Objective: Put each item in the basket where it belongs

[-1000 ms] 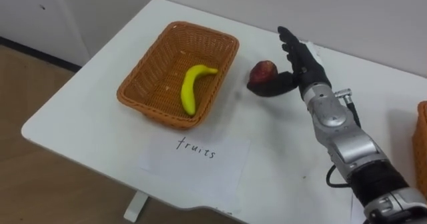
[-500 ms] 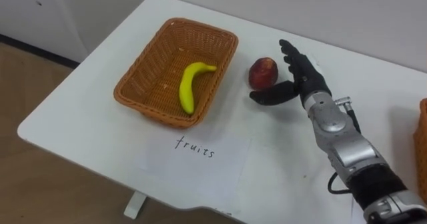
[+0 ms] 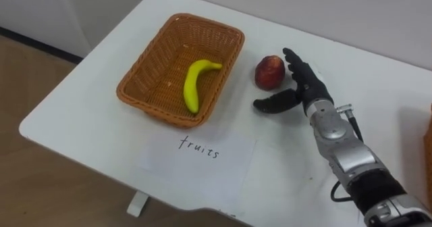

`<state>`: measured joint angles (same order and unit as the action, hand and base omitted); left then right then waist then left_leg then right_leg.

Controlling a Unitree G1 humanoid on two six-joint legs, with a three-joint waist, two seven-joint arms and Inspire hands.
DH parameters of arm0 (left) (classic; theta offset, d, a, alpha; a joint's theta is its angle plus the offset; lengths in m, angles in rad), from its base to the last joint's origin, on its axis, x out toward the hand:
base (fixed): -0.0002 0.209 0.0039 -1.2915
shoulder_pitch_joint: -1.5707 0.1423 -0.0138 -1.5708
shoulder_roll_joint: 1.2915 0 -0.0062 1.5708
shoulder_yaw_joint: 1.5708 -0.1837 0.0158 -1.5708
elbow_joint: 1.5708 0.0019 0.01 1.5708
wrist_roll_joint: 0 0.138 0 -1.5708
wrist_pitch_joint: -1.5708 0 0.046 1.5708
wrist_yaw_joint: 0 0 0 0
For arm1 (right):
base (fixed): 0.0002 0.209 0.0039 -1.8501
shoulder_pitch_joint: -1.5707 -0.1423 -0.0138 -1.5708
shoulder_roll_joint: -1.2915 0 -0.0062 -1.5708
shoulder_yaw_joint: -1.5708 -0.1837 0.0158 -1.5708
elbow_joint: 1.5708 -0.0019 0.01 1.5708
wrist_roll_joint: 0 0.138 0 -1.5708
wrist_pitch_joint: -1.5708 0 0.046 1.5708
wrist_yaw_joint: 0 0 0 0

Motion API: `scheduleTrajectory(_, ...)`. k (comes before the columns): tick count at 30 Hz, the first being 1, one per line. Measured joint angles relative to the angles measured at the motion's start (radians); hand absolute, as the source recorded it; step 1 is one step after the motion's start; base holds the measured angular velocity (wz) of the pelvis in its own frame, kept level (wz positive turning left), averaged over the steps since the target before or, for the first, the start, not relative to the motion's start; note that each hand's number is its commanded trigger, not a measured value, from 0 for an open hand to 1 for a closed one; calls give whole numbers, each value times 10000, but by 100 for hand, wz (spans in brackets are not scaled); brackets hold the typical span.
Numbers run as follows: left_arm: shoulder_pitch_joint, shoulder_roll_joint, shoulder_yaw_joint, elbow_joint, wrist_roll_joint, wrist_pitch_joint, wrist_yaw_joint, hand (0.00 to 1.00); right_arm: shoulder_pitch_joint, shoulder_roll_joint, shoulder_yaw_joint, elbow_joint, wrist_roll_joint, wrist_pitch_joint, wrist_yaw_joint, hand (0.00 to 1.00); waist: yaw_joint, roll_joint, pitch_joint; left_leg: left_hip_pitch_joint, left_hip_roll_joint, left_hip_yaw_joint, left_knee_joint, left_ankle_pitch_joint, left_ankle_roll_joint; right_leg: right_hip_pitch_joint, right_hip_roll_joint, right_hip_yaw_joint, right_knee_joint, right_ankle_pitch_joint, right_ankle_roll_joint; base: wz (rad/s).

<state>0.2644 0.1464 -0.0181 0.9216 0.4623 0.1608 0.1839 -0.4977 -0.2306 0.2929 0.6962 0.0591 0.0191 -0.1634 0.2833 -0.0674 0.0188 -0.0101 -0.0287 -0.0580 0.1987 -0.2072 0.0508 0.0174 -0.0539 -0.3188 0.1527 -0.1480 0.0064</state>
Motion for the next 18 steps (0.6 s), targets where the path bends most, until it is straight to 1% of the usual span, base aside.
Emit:
scheduleTrajectory(6,13,-7,-64,11,0,2,-3,0,0,-1,-1,1,-230,0,-4,0,1,72,-14,-67,0,4,4,0,0,-39,32,-3,20,5,-6,0)
scheduleTrajectory(8,16,-7,-72,12,1,2,-3,0,0,-2,-3,0,-253,-3,-12,0,1,104,-33,-80,-1,4,4,0,0,-45,33,-6,21,6,-5,0)
scheduleTrajectory(10,4,-10,-89,8,1,-1,-3,0,-4,-2,-3,0,-258,-40,-37,0,1,141,-82,-144,-2,6,26,0,0,-113,29,-21,28,6,-5,0)
scheduleTrajectory(14,35,-51,-93,12,0,-9,-24,0,-6,-5,-8,1,-301,-79,-86,0,11,161,-82,-139,-1,2,53,1,1,-140,15,26,26,8,-9,0)
scheduleTrajectory(18,69,-135,-141,20,-1,-10,-220,0,-6,-5,-8,2,-303,-79,-113,0,22,153,-77,-139,-1,-8,53,2,1,-140,-14,20,27,8,-9,0)
